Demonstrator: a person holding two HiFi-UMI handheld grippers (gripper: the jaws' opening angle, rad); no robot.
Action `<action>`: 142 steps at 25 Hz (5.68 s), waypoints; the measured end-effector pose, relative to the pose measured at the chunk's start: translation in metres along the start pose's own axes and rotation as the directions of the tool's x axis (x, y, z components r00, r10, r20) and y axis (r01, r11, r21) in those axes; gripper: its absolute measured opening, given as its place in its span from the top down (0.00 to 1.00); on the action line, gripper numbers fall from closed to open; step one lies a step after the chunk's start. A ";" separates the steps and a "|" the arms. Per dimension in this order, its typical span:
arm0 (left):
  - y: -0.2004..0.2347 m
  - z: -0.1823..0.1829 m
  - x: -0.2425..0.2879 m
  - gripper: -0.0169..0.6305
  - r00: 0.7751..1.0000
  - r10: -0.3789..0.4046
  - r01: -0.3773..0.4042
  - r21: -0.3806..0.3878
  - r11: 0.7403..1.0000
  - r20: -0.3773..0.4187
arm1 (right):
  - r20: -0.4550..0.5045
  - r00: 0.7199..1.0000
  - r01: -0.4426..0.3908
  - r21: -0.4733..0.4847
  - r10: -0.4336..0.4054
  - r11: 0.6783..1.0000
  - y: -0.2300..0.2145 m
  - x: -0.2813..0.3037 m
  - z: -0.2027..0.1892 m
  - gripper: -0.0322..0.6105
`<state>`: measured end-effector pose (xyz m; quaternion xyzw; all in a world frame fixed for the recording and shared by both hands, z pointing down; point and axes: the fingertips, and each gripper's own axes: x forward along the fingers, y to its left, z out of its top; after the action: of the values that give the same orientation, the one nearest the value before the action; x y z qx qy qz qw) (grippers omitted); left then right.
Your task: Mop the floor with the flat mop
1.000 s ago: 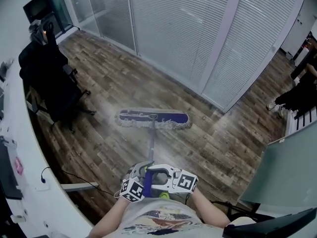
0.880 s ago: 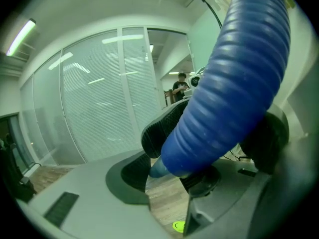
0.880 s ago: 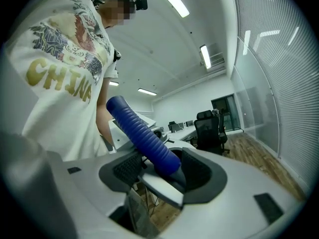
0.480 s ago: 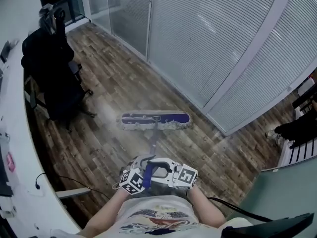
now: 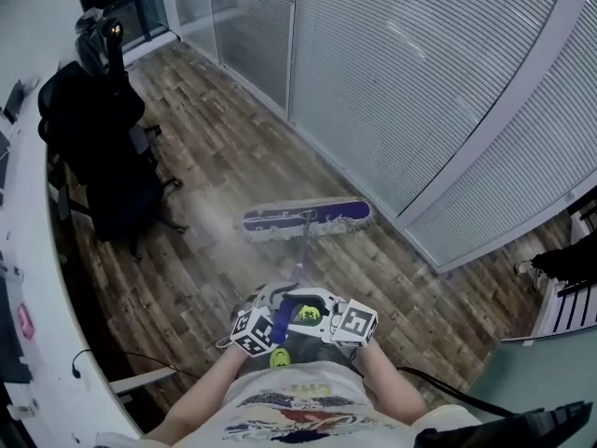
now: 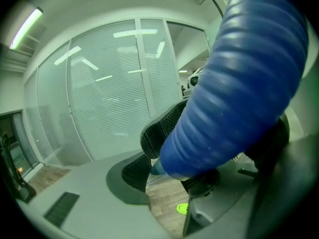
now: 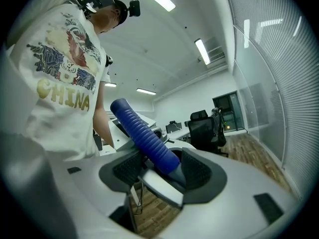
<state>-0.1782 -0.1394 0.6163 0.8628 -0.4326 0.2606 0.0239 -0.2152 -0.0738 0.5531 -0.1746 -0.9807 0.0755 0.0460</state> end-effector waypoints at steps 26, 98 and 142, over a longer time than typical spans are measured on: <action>0.127 0.045 0.112 0.77 0.997 0.066 -0.068 -0.069 0.995 -0.028 | 0.002 0.999 -0.053 0.037 0.053 0.998 -0.163 -0.048 0.034 0.58; 0.032 -0.044 -0.074 0.77 0.965 0.249 -0.258 -0.153 0.954 -0.076 | 0.020 0.952 -0.305 0.074 0.304 0.949 0.026 0.068 0.008 0.58; 0.174 0.061 0.040 0.82 0.986 0.157 -0.162 0.117 0.980 0.052 | 0.009 0.971 0.235 -0.239 -0.240 0.942 -0.152 0.003 0.089 0.71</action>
<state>-0.2649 -0.2933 0.5505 0.8304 -0.4842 0.2692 -0.0586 -0.2791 -0.2260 0.4908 -0.0602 -0.9960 -0.0506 0.0432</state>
